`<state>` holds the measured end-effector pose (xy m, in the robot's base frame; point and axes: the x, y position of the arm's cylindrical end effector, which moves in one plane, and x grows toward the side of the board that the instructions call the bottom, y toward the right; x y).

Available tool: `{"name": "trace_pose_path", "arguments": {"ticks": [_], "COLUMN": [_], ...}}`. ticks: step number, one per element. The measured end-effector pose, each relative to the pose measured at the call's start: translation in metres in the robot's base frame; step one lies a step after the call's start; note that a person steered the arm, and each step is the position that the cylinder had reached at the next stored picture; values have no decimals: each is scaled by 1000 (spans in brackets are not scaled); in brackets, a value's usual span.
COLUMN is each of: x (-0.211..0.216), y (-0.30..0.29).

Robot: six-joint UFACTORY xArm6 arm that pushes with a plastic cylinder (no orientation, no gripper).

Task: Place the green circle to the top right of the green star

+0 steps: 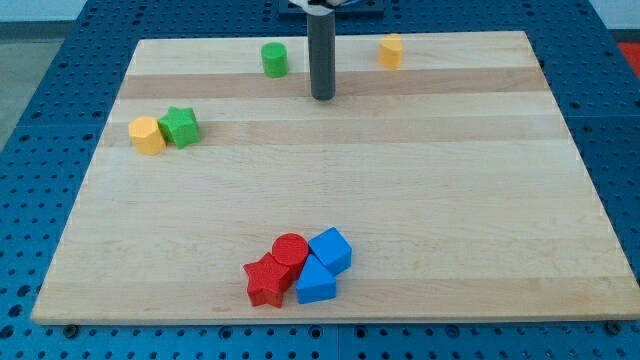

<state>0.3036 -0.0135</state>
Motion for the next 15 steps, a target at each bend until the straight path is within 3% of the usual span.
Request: {"name": "trace_pose_path", "arguments": {"ticks": [2,3,4,6,7,9,11,13,15], "x": [-110,-107,-75,30,40,-112,-45,-28,-14], "y": [-45,-61,-88,-137,-142,-141,-49,-41,-75]}}
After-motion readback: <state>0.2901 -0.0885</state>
